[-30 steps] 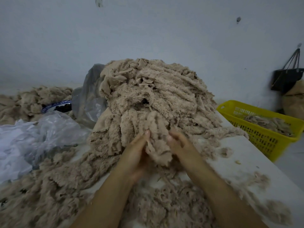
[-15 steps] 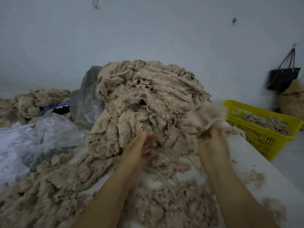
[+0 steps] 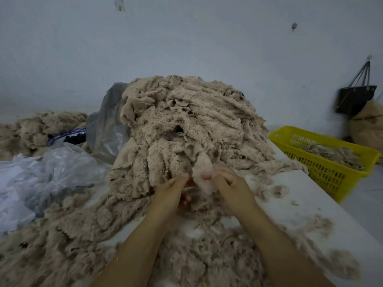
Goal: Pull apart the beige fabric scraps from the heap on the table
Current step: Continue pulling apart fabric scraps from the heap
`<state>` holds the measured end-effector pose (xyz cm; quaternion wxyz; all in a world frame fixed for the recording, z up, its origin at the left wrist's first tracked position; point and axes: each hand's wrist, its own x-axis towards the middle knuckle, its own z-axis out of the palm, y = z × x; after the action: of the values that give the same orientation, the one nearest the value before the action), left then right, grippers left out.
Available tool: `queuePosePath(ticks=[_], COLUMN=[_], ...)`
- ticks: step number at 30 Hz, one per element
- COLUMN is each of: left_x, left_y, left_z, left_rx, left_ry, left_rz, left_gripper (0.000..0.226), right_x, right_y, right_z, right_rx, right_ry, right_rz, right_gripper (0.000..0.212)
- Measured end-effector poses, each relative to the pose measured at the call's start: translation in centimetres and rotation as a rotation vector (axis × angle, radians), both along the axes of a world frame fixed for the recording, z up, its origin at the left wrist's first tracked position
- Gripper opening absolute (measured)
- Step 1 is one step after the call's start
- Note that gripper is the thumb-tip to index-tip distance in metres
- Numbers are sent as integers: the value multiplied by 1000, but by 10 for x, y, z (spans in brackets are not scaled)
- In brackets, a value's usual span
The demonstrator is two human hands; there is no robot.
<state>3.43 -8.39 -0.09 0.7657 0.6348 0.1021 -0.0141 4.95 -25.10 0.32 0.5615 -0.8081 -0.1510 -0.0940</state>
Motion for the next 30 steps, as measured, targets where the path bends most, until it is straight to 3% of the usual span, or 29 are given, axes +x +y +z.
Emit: queuePosePath(ticks=[2, 4, 7, 9, 11, 13, 15, 18, 21, 23, 26, 28, 30], left_x=[-3, -4, -5, -6, -9, -14, -18, -23, -25, -23, -16, -16, -20], left_y=[-1, 0, -1, -1, -3, -7, -14, -19, -11, 1, 10, 9, 4], left_z=[4, 6, 10, 11, 13, 14, 13, 15, 25, 28, 28, 26, 27], left_rx=[-123, -196, -215, -282, -291, -167, 55, 308, 208, -18, -211, -143, 13], left_ry=[35, 30, 19, -14, -58, -99, -146, -178, -114, -69, -49, -79, -133], left_rz=[-146, -190, -106, -104, -150, -218, -291, -352, -310, -254, -89, -5, -50], left_gripper=[29, 33, 10, 10, 11, 14, 17, 25, 22, 38, 45, 39, 43], right_x=[-8, -13, -13, -11, -7, -5, -4, -1, 4, 4, 4, -1, -9], right_y=[5, 11, 13, 12, 12, 11, 13, 13, 4, -3, -6, -2, 7], right_z=[6, 2, -4, -5, -8, -9, -9, -4, 3, 4, 5, 7, 10], right_rx=[96, -44, -114, -101, 26, 248, 372, 540, 856, 975, 944, 824, 651], right_ry=[67, 112, 170, 212, 296, 385, 462, 479, 569, 593, 564, 511, 427], right_rz=[155, 245, 251, 176, 91, 127, 152, 75, -17, -72, -137, -106, 0], right_gripper=[30, 34, 39, 51, 67, 88, 78, 25, 22, 25, 27, 36, 40])
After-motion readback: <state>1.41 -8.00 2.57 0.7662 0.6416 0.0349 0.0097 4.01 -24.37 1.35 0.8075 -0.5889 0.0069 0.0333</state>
